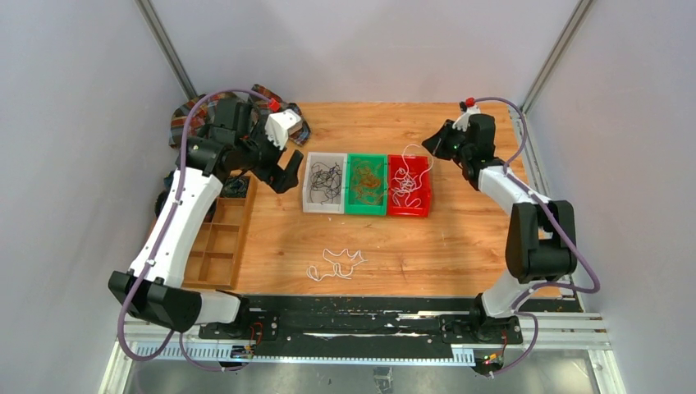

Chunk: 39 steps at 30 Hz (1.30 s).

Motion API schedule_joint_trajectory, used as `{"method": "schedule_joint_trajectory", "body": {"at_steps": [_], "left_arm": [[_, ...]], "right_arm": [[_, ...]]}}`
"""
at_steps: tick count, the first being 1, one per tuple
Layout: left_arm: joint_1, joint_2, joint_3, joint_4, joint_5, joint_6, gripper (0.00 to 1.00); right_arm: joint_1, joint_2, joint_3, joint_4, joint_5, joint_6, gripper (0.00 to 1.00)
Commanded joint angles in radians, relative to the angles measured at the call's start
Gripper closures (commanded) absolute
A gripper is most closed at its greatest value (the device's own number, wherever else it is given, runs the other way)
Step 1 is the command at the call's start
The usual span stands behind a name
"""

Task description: Untangle the cables

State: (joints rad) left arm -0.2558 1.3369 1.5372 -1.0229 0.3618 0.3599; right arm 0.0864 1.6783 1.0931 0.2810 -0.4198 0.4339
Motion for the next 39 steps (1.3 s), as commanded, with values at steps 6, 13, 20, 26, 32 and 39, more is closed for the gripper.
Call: {"method": "schedule_joint_trajectory", "body": {"at_steps": [6,13,20,26,32,39], "left_arm": [[0.008,-0.155,-0.127,0.107,-0.027,0.03,0.0],[0.007,-0.148,-0.134,0.106,-0.052,0.016,0.02],[0.01,-0.145,-0.115,0.093,-0.04,0.015,0.02],[0.009,-0.136,-0.112,0.088,-0.039,0.026,0.02],[0.01,-0.116,-0.091,0.069,-0.042,0.04,0.02],[0.009,-0.119,-0.072,0.042,-0.027,0.065,0.02]], "right_arm": [[0.111,-0.084,-0.069,-0.142,0.137,-0.064,0.99],[0.224,0.002,-0.041,-0.194,0.325,-0.129,0.99],[0.293,0.098,0.021,-0.239,0.554,-0.208,0.99],[0.328,0.125,0.026,-0.222,0.609,-0.249,0.98],[0.339,0.032,0.071,-0.232,0.619,-0.283,0.67],[0.339,-0.066,0.116,-0.236,0.602,-0.31,0.45]]}}
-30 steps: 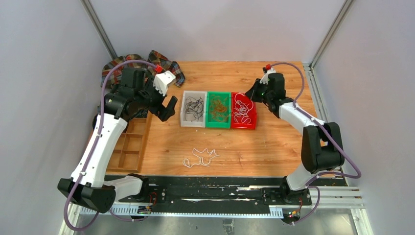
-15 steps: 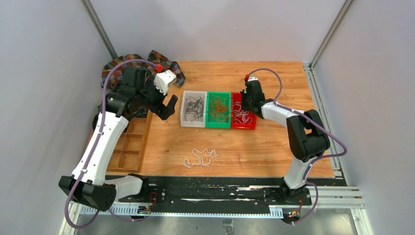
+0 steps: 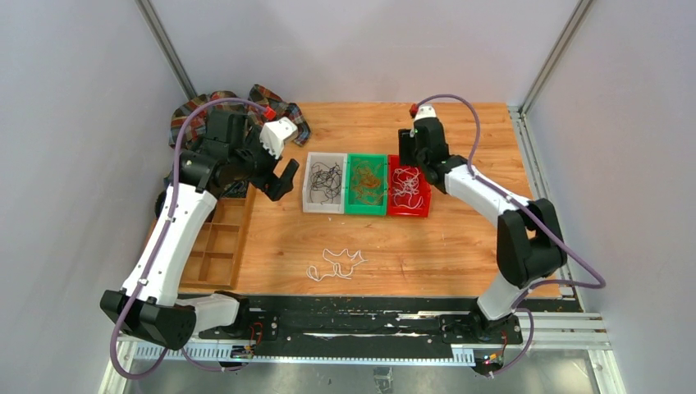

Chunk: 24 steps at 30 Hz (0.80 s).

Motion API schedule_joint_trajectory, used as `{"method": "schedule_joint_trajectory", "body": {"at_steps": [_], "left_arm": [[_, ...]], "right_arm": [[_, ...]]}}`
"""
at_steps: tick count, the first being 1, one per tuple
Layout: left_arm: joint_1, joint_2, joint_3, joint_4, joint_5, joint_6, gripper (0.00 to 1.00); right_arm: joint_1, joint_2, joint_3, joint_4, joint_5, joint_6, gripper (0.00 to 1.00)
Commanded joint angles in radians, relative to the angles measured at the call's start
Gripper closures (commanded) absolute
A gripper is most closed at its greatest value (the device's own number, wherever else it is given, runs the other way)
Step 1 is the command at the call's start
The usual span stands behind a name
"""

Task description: Untangle the cables

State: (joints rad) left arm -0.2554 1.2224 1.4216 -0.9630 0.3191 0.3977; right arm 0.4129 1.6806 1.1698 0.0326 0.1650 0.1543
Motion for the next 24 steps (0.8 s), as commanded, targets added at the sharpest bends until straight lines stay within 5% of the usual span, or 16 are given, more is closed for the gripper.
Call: {"method": "schedule_joint_trajectory", "body": {"at_steps": [1,11,18,24], "left_arm": [[0.009,-0.004,0.045,-0.021,0.014,0.03,0.02],[0.009,-0.004,0.029,-0.043,0.028,0.072,0.02],[0.024,0.026,-0.016,-0.042,0.033,0.112,0.02],[0.059,0.054,-0.019,-0.043,0.032,0.115,0.02]], "right_arm": [[0.013,-0.075,0.036,0.024,0.015,-0.033,0.41],[0.058,-0.242,-0.101,0.04,-0.059,-0.001,0.36],[0.334,-0.468,-0.375,0.053,-0.091,0.033,0.37],[0.537,-0.467,-0.472,0.007,-0.078,0.165,0.3]]}}
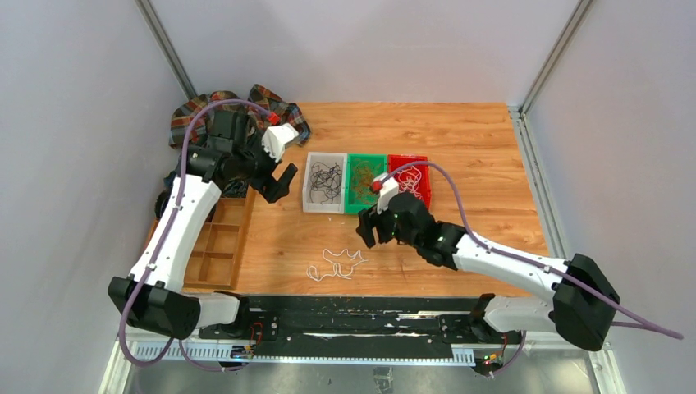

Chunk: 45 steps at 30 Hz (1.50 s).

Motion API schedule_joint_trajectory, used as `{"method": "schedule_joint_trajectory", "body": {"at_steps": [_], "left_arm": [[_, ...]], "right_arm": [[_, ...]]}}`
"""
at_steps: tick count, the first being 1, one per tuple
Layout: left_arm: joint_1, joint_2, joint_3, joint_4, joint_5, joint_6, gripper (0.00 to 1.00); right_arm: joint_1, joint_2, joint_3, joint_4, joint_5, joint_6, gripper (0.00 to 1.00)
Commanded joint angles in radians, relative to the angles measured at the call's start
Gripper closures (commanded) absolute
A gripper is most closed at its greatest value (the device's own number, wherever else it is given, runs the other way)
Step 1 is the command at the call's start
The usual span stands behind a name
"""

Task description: Untangle the cables

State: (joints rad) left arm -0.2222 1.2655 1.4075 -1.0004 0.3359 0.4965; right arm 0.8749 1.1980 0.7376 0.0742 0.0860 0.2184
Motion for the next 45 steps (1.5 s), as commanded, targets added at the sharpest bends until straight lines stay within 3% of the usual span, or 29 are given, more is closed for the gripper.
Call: {"method": "schedule_joint_trajectory", "body": {"at_steps": [1,8,10,13,17,18,30,36,45], "left_arm": [[0.028,0.01,-0.006,-0.006,0.016,0.016,0.02],[0.045,-0.011,-0.001,-0.006,0.01,0.014,0.02],[0.06,-0.003,0.007,-0.006,0.015,-0.003,0.02],[0.082,0.001,0.014,-0.006,0.013,-0.018,0.02],[0.1,-0.021,0.01,-0.006,0.01,-0.011,0.02],[0.107,-0.035,0.002,-0.006,0.003,-0.004,0.02],[0.112,-0.041,-0.009,-0.006,0.03,-0.015,0.02],[0.113,-0.052,-0.007,-0.007,0.029,-0.013,0.02],[0.113,-0.044,0.017,-0.021,0.034,-0.016,0.02]], "right_arm": [[0.092,0.028,-0.049,-0.033,-0.002,0.125,0.28],[0.151,0.234,0.032,-0.12,0.02,0.177,0.23],[0.156,0.301,0.072,-0.141,0.03,0.173,0.28],[0.156,0.362,0.13,-0.179,0.048,0.179,0.48],[0.155,0.332,0.141,-0.187,0.074,0.178,0.91],[0.137,0.237,0.154,-0.213,0.103,0.153,0.99],[-0.136,-0.116,0.358,-0.263,0.066,0.06,0.99],[-0.296,-0.134,0.459,-0.262,0.047,0.048,0.99],[-0.371,-0.088,0.464,-0.209,0.129,0.002,0.99]]}}
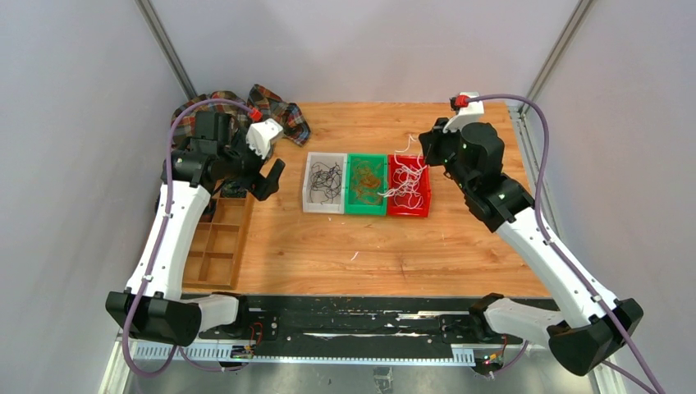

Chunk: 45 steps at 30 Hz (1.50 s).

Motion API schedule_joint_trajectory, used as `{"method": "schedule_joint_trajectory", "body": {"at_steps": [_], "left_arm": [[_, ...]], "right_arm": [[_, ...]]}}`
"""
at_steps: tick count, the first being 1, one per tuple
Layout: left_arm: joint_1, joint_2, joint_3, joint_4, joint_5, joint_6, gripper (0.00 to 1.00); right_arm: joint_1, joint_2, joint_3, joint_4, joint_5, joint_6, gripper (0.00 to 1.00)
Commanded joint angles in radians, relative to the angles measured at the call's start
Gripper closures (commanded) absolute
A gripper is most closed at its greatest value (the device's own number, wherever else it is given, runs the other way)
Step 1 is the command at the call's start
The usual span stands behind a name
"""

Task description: Untangle the cables

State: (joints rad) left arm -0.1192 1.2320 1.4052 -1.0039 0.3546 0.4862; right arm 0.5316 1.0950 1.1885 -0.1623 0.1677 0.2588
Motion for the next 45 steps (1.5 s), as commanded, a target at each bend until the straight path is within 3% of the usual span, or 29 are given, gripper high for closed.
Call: {"method": "schedule_joint_trajectory", "body": {"at_steps": [1,17,26,45], "left_arm": [[0.01,-0.011,0.021,-0.018,0.015,-0.005,0.02],[0.01,0.007,0.035,-0.018,0.018,-0.013,0.02],[0.01,0.012,0.03,-0.018,0.02,-0.017,0.02],[0.01,0.022,0.042,-0.022,0.007,-0.027,0.02]], "right_arm": [[-0.033,0.021,0.009,0.037,0.053,-0.036,0.99],[-0.099,0.136,-0.024,0.112,0.069,-0.038,0.99],[-0.09,0.308,-0.135,0.154,0.052,0.0,0.99],[-0.07,0.664,-0.067,0.114,0.089,0.068,0.99]]}}
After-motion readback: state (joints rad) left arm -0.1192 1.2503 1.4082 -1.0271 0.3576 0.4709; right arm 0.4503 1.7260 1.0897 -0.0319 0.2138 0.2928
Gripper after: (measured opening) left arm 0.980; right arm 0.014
